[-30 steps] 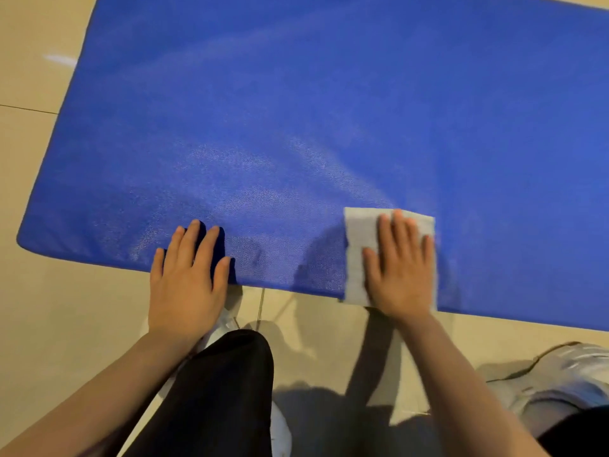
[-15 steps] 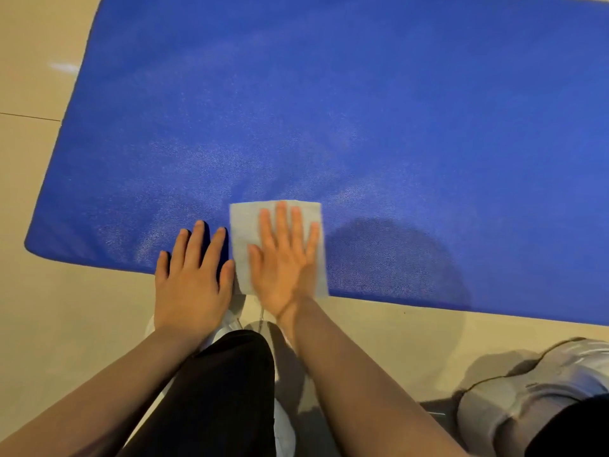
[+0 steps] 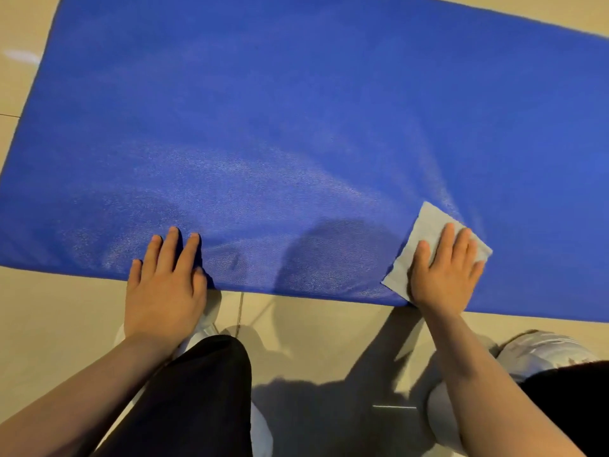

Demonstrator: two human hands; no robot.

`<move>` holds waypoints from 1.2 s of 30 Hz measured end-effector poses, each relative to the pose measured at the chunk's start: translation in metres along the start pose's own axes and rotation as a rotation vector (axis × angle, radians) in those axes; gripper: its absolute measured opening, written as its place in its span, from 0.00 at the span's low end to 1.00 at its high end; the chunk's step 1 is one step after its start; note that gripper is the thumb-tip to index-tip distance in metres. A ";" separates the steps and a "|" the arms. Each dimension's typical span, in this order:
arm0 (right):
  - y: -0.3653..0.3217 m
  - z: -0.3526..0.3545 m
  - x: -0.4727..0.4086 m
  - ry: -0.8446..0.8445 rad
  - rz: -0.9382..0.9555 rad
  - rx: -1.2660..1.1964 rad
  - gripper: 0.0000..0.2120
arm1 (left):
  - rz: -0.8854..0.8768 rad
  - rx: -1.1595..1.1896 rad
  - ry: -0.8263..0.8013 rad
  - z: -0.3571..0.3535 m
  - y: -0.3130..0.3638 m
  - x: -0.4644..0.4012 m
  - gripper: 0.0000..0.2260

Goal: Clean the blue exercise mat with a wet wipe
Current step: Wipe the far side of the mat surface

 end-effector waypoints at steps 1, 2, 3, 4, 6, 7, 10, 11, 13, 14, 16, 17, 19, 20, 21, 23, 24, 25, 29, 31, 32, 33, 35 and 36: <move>0.000 -0.002 0.007 0.022 -0.088 -0.018 0.35 | 0.004 -0.001 0.000 0.000 0.000 0.000 0.27; -0.012 -0.007 0.016 0.045 -0.138 -0.029 0.34 | 0.006 -0.004 0.002 -0.001 0.001 0.000 0.27; -0.037 -0.011 0.026 0.086 -0.124 -0.038 0.32 | 0.007 -0.007 0.005 -0.001 0.001 -0.001 0.26; -0.071 -0.016 0.035 0.112 -0.044 -0.044 0.31 | 0.005 -0.008 0.005 -0.001 0.002 -0.001 0.26; -0.155 -0.035 0.058 0.076 0.239 -0.022 0.30 | 0.009 0.002 0.000 -0.001 0.002 0.001 0.26; -0.198 -0.044 0.070 0.049 0.395 -0.001 0.30 | 0.015 0.015 0.004 0.001 0.001 0.000 0.26; -0.284 -0.054 0.089 -0.040 0.773 -0.002 0.30 | 0.030 0.054 -0.008 0.004 -0.002 -0.001 0.28; -0.290 -0.056 0.083 -0.054 0.844 -0.036 0.30 | 0.029 0.066 -0.019 0.004 -0.002 -0.001 0.28; -0.269 -0.054 0.056 -0.031 0.868 -0.106 0.28 | 0.024 0.078 -0.020 0.005 -0.002 -0.001 0.28; -0.243 -0.051 0.036 -0.009 0.808 -0.109 0.28 | 0.020 0.071 -0.017 0.004 -0.002 -0.001 0.27; -0.173 -0.039 -0.005 -0.005 0.614 -0.049 0.31 | 0.022 0.050 -0.005 0.002 -0.004 -0.001 0.27; -0.131 -0.029 -0.023 0.009 0.497 -0.023 0.32 | 0.017 0.042 0.006 0.002 -0.004 -0.002 0.28; -0.038 -0.008 -0.046 0.004 0.219 -0.007 0.36 | 0.010 0.032 0.010 0.002 -0.002 -0.003 0.29; 0.004 0.000 -0.049 -0.009 0.081 -0.021 0.37 | 0.013 0.036 0.007 0.002 -0.002 -0.003 0.29; 0.038 0.007 -0.045 -0.010 -0.045 -0.037 0.38 | 0.014 0.041 0.008 0.002 -0.001 -0.003 0.29; 0.075 0.012 -0.028 0.012 -0.244 -0.051 0.35 | 0.012 0.041 0.025 0.004 0.000 -0.003 0.28; 0.076 0.009 -0.016 0.042 -0.308 -0.052 0.35 | 0.011 0.036 0.030 0.005 0.001 -0.002 0.28; 0.067 0.007 -0.005 0.084 -0.342 -0.053 0.36 | 0.012 0.031 0.030 0.005 0.002 -0.002 0.27; -0.034 -0.018 0.026 0.114 -0.158 -0.068 0.36 | 0.016 0.031 0.032 0.007 0.003 -0.001 0.26; -0.106 -0.029 0.050 0.084 0.053 -0.051 0.34 | 0.007 0.032 0.046 0.008 0.003 -0.001 0.25; -0.145 -0.032 0.065 0.063 0.187 -0.036 0.33 | 0.005 0.034 0.047 0.009 0.003 -0.001 0.24; -0.184 -0.035 0.081 0.046 0.331 -0.028 0.32 | 0.006 0.034 0.044 0.008 0.003 -0.001 0.24; -0.244 -0.040 0.102 0.013 0.568 -0.069 0.30 | 0.008 0.035 0.045 0.008 0.003 -0.001 0.25; -0.259 -0.040 0.102 0.008 0.633 -0.107 0.29 | 0.007 0.035 0.046 0.008 0.003 0.000 0.26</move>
Point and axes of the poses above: each hand's wrist, its own x-axis away from the middle knuckle, its own z-axis out of the back of the hand, y = z × x, the point moved 10 cm from there along -x, towards the middle knuckle, and after that the axes turned 11 degrees about z, right-handed, at the moved point
